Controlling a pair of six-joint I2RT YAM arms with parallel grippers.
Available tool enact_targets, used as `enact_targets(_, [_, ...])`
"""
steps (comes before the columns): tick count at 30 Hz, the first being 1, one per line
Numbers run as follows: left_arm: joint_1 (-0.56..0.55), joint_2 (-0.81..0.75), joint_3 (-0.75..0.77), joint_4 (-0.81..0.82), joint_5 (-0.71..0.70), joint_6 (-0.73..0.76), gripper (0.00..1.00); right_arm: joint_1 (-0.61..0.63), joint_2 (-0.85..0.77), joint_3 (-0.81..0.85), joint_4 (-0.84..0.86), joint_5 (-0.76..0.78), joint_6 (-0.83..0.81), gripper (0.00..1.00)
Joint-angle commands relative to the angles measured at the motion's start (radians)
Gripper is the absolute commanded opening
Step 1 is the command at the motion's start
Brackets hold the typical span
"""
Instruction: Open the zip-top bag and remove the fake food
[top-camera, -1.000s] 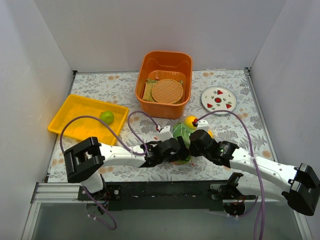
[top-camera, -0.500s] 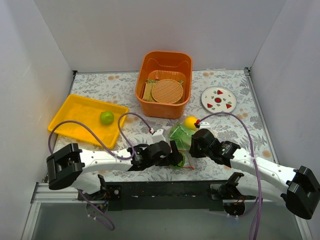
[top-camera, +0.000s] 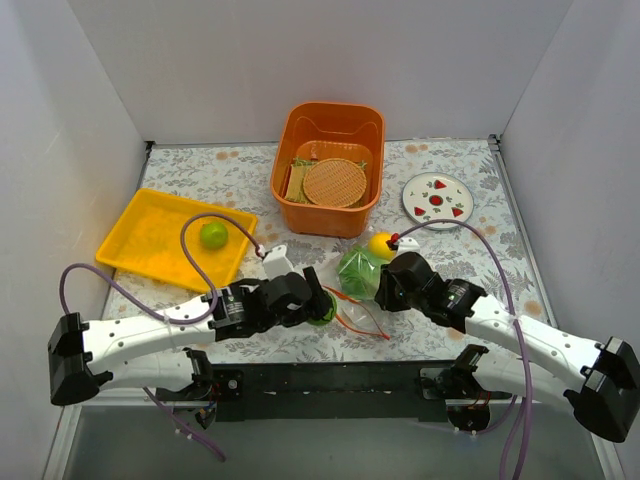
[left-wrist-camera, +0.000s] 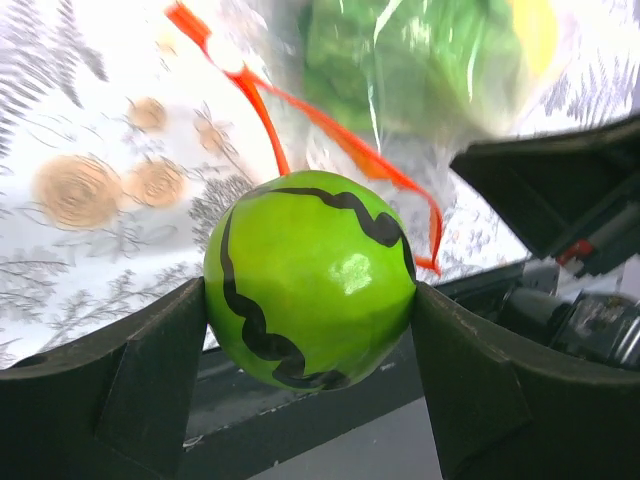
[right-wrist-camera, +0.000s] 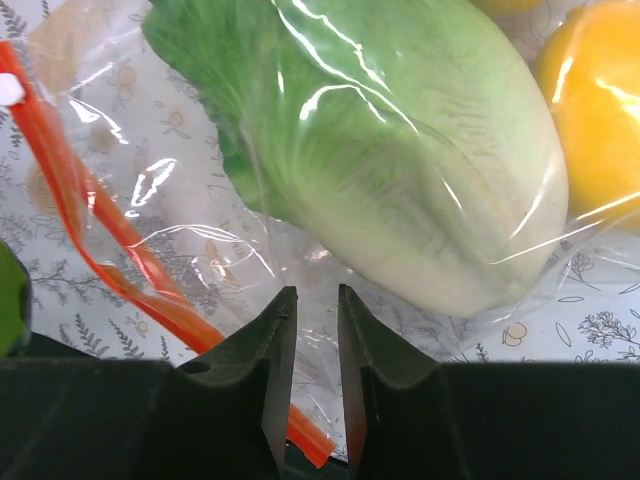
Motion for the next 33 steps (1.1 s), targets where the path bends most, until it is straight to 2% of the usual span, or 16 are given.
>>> enact_targets(1, [0.126, -0.055, 0.119, -0.189, -0.103, 0.040, 0.51, -0.005, -0.030, 0.078, -0.003, -0.021, -0.034, 0.32])
enact_targets(3, [0.226, -0.060, 0.134, -0.168, -0.068, 0.145, 0.51, -0.005, -0.034, 0.088, -0.013, -0.027, -0.039, 0.32])
enact_targets(4, [0.338, -0.063, 0.143, -0.137, -0.033, 0.179, 0.52, -0.005, -0.037, 0.101, -0.014, -0.028, -0.043, 0.32])
enact_targets(6, [0.453, -0.066, 0.157, -0.091, 0.003, 0.259, 0.52, -0.005, -0.039, 0.110, -0.022, -0.031, -0.051, 0.32])
enact_targets(7, [0.559, -0.063, 0.160, -0.079, 0.007, 0.279, 0.53, -0.005, -0.039, 0.119, -0.026, -0.031, -0.054, 0.32])
enact_targets(9, [0.676, -0.031, 0.163, -0.068, 0.041, 0.311, 0.56, -0.005, -0.037, 0.127, -0.034, -0.033, -0.060, 0.32])
enact_targets(10, [0.795, -0.019, 0.157, -0.060, 0.062, 0.323, 0.56, -0.005, -0.039, 0.133, -0.034, -0.036, -0.062, 0.32])
enact_targets(13, [0.970, -0.005, 0.107, -0.003, 0.141, 0.340, 0.56, -0.005, -0.050, 0.142, -0.043, -0.045, -0.068, 0.32])
enact_targets(19, [1.121, 0.069, 0.036, 0.066, 0.165, 0.324, 0.60, -0.004, -0.047, 0.156, -0.045, -0.084, -0.097, 0.33])
enact_targets(21, [1.141, 0.078, 0.027, 0.087, 0.173, 0.327, 0.75, -0.002, -0.045, 0.162, -0.043, -0.094, -0.112, 0.35])
enact_targets(22, [1.164, 0.084, 0.027, 0.092, 0.184, 0.330, 0.81, 0.002, -0.051, 0.162, -0.039, -0.103, -0.120, 0.40])
enact_targets(26, [1.178, 0.067, 0.039, 0.095, 0.207, 0.360, 0.92, 0.019, -0.062, 0.168, -0.034, -0.104, -0.154, 0.52])
enact_targets(27, [1.178, 0.060, 0.041, 0.093, 0.208, 0.382, 0.97, 0.032, -0.060, 0.173, -0.033, -0.102, -0.163, 0.54])
enact_targets(31, [1.178, 0.032, 0.050, 0.075, 0.257, 0.435, 0.98, 0.065, -0.034, 0.182, -0.019, -0.111, -0.195, 0.63])
enact_targets(33, [1.178, -0.006, 0.041, 0.073, 0.305, 0.448, 0.98, 0.100, -0.014, 0.191, -0.026, -0.102, -0.212, 0.64])
